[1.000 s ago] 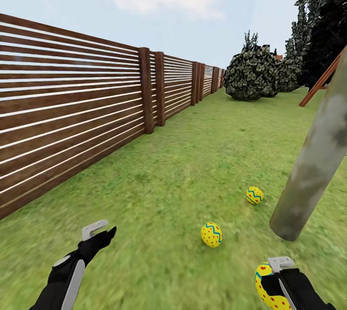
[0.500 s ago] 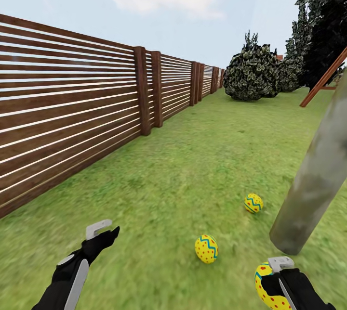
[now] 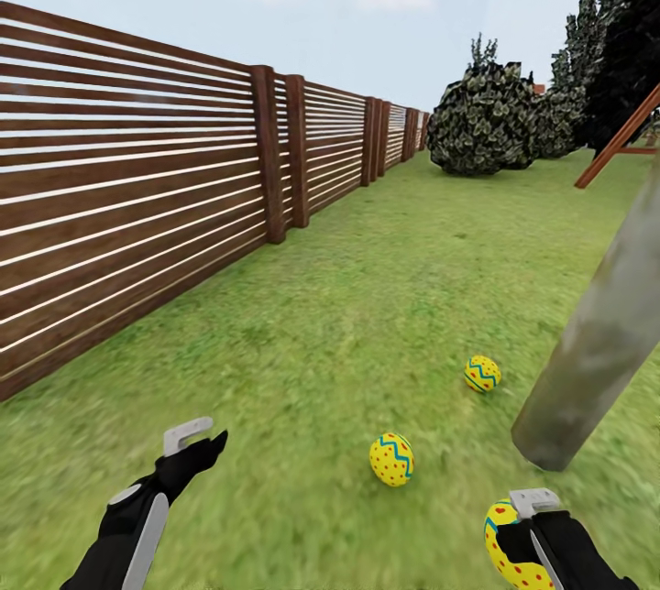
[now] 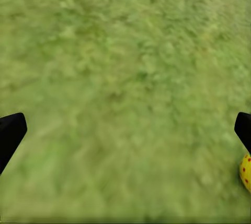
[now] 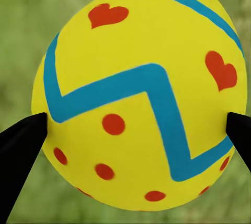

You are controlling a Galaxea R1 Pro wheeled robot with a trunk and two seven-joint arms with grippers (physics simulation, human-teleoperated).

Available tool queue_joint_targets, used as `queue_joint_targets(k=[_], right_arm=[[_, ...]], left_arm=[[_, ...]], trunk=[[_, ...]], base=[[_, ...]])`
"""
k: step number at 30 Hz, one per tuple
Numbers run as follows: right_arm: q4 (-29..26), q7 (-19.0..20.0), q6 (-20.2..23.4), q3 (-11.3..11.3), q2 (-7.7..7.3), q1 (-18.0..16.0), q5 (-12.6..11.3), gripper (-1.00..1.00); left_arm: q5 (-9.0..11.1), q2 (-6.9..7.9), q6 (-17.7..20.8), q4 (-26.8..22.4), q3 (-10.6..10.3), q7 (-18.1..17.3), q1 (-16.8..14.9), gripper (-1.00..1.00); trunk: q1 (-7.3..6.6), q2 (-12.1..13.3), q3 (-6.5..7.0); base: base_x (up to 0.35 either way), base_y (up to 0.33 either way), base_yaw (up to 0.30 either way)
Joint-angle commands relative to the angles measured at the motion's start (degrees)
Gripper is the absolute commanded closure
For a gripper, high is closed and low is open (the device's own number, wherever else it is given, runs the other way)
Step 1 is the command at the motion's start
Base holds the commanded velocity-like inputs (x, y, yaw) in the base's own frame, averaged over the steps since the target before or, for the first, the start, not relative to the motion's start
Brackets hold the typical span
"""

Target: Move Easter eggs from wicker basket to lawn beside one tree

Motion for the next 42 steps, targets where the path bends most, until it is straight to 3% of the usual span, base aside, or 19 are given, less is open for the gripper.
queue_joint_targets(k=[1,31,42], right_arm=[[-0.1,0.5,0.2,-0.1,0.04,0.0,0.6,1.00],[-0.1,0.5,0.2,-0.1,0.49,0.0,0.7,1.00],[-0.1,0.5,0.2,-0.1,0.54,0.0,0.7,1.00]], left_arm=[[0.3,-0.07,0.4,-0.1,0.2,-0.3,0.0,-1.00],[0.3,0.02,0.4,-0.7,0.3,-0.7,0.0,-1.00],[0.4,0.02,0.4,-0.7,0.2,-0.8,0.0,-1.00]], trunk=[[0.01,0.0,-0.29],[0.78,-0.4,-6.93],[0.78,-0.4,-6.93]], base=[[0.000,0.000,0.000],[0.000,0.000,0.000],[0.239,0.000,0.000]])
